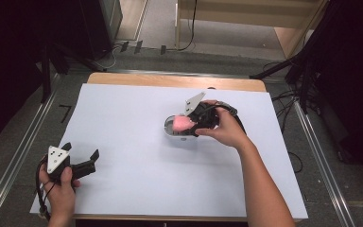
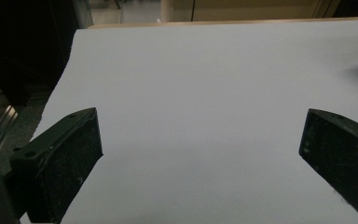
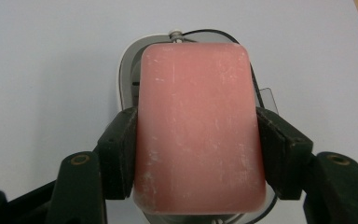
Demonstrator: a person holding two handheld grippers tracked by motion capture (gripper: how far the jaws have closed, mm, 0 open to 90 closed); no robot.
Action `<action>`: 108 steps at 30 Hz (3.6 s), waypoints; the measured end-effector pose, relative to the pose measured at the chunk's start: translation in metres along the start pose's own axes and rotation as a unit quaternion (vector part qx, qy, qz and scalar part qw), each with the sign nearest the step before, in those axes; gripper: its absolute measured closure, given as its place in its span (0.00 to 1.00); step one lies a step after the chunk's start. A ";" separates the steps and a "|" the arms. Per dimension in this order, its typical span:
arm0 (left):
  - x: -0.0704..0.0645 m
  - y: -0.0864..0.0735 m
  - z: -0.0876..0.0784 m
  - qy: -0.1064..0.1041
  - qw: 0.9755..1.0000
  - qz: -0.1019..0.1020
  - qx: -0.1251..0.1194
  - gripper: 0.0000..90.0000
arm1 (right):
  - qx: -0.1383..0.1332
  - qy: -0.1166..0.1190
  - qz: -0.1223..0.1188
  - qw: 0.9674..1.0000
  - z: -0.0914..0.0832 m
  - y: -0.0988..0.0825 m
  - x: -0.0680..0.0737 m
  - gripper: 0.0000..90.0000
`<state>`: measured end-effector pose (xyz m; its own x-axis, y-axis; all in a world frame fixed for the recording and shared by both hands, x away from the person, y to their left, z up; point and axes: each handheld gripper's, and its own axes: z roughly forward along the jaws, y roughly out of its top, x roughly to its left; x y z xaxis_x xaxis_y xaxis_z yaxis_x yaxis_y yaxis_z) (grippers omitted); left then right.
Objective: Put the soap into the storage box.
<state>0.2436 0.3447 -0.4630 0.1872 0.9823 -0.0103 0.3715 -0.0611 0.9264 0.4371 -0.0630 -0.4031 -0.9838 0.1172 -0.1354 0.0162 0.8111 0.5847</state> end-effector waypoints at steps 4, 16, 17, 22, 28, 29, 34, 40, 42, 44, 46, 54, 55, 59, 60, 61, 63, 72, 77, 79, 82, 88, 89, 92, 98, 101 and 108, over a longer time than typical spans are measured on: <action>0.000 0.000 0.000 0.000 1.000 0.000 0.000 0.00 | 0.001 0.001 0.003 1.000 0.002 0.000 -0.001 0.43; 0.000 0.000 0.000 -0.001 1.000 -0.001 0.000 0.00 | -0.031 0.002 0.034 0.999 0.000 0.000 -0.002 0.36; 0.000 0.000 0.000 -0.001 1.000 -0.003 -0.002 0.00 | -0.029 -0.005 0.039 0.999 -0.003 -0.001 -0.001 0.37; 0.000 0.000 0.000 0.000 1.000 -0.003 -0.003 0.00 | -0.037 -0.010 0.073 0.997 -0.008 -0.007 0.000 0.38; 0.000 0.000 0.000 0.000 1.000 -0.003 -0.002 0.00 | -0.056 -0.020 0.115 0.992 -0.018 -0.024 0.004 0.44; 0.000 0.000 0.000 0.000 1.000 -0.003 -0.001 0.00 | -0.058 -0.022 0.118 0.991 -0.019 -0.026 0.006 0.44; 0.000 0.000 0.000 0.000 1.000 -0.001 -0.001 0.00 | -0.062 -0.031 0.134 0.989 -0.024 -0.039 0.014 0.44; 0.000 0.000 0.000 0.000 1.000 0.000 -0.001 0.00 | -0.066 -0.035 0.175 0.982 -0.029 -0.055 0.026 0.43; 0.000 0.000 0.000 0.000 1.000 0.000 -0.001 0.00 | -0.067 -0.032 0.183 0.980 -0.029 -0.057 0.027 0.42; 0.000 0.000 0.000 0.000 1.000 -0.001 -0.001 0.00 | -0.070 -0.036 0.201 0.976 -0.030 -0.061 0.029 0.37; 0.000 0.000 0.000 0.000 1.000 -0.001 -0.001 0.00 | -0.072 -0.038 0.218 0.972 -0.032 -0.066 0.032 0.33; 0.000 0.000 0.000 0.000 1.000 -0.001 -0.001 0.00 | -0.057 -0.090 0.266 0.958 -0.034 -0.077 0.042 0.16; 0.000 0.000 0.000 0.001 1.000 -0.002 -0.002 0.00 | -0.054 -0.115 0.270 0.954 -0.035 -0.079 0.046 0.13; 0.000 0.000 0.000 0.001 1.000 -0.002 -0.002 0.00 | -0.053 -0.126 0.281 0.950 -0.037 -0.083 0.051 0.01; 0.000 0.000 0.000 0.001 1.000 -0.002 -0.002 0.00 | -0.053 -0.126 0.281 0.950 -0.037 -0.083 0.051 0.01; 0.000 0.000 0.000 0.001 1.000 -0.001 -0.002 0.00 | -0.055 -0.125 0.281 0.950 -0.039 -0.086 0.052 0.00; 0.000 0.000 0.000 0.001 1.000 -0.001 -0.002 0.00 | -0.058 -0.126 0.285 0.949 -0.039 -0.089 0.055 0.00; 0.000 0.000 0.000 0.001 1.000 -0.001 -0.003 0.00 | -0.060 -0.135 0.295 0.944 -0.042 -0.102 0.064 0.00; 0.000 0.000 0.000 0.001 1.000 -0.001 -0.002 0.00 | -0.060 -0.142 0.305 0.940 -0.044 -0.114 0.071 0.00; 0.000 0.000 0.000 0.002 1.000 0.000 -0.001 0.00 | -0.060 -0.149 0.305 0.939 -0.045 -0.117 0.073 0.00; 0.000 0.000 0.000 0.002 1.000 0.001 -0.001 0.00 | -0.062 -0.150 0.305 0.938 -0.046 -0.120 0.076 0.00; -0.001 0.000 0.000 0.003 1.000 0.002 -0.003 0.00 | -0.063 -0.155 0.314 0.935 -0.046 -0.131 0.084 0.00; -0.001 0.000 0.000 0.004 1.000 0.003 -0.003 0.00 | -0.064 -0.157 0.315 0.934 -0.046 -0.135 0.087 0.00; -0.001 0.000 0.000 0.004 1.000 0.003 -0.003 0.00 | -0.063 -0.155 0.321 0.932 -0.047 -0.138 0.089 0.00; -0.001 0.000 0.000 0.004 1.000 0.003 -0.003 0.00 | -0.067 -0.161 0.324 0.930 -0.050 -0.147 0.097 0.00; -0.001 0.000 0.000 0.004 1.000 0.005 -0.003 0.00 | -0.066 -0.163 0.327 0.929 -0.052 -0.153 0.102 0.00; -0.001 0.000 0.000 0.005 1.000 0.004 -0.002 0.00 | -0.069 -0.168 0.335 0.925 -0.056 -0.165 0.110 0.00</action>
<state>0.2432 0.3433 -0.4631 0.1806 0.9836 0.0012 0.3664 -0.0684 0.9279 0.3164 -0.2166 -0.4696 -0.6507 0.7563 0.0670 0.5558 0.4144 0.7207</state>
